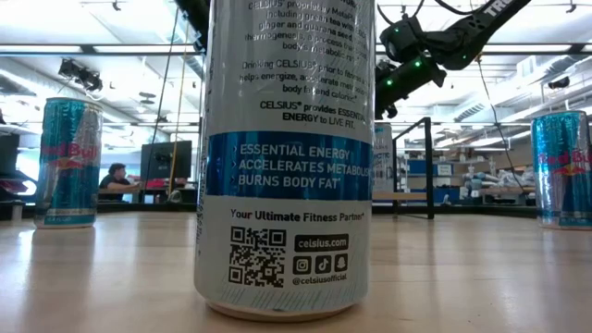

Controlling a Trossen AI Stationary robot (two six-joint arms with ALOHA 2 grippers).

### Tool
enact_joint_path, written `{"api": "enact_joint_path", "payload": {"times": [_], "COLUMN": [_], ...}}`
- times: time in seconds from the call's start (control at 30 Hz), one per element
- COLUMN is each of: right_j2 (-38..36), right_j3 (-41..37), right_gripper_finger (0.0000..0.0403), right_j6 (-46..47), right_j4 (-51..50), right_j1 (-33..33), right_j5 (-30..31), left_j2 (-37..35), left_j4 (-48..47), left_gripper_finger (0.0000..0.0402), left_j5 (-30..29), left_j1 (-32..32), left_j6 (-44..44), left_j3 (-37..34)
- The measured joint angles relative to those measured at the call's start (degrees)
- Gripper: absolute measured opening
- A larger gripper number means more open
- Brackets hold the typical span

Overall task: Place canned beverage on shelf
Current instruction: Put the top white-pink soda can on the shelf, then put the top red-black soda can on the shelf

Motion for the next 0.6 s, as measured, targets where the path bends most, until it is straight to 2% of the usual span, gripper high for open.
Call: {"api": "enact_joint_path", "payload": {"times": [0.3, 0.6], "right_j2": [-0.1, -0.1], "right_j3": [0.1, 0.1], "right_gripper_finger": [0.0309, 0.0309], "right_j6": [-0.2, 0.0], "right_j4": [0.7, 8.8], "right_j1": [-0.1, -0.1], "right_j5": [0.0, -0.2], "left_j2": [0.0, 0.0], "left_j4": [0.0, 0.0], "left_gripper_finger": [0.0291, 0.0291], "left_j5": [0.0, 0.0], "left_j1": [0.0, 0.0], "left_j6": [0.0, 0.0], "left_j3": [0.0, 0.0]}}
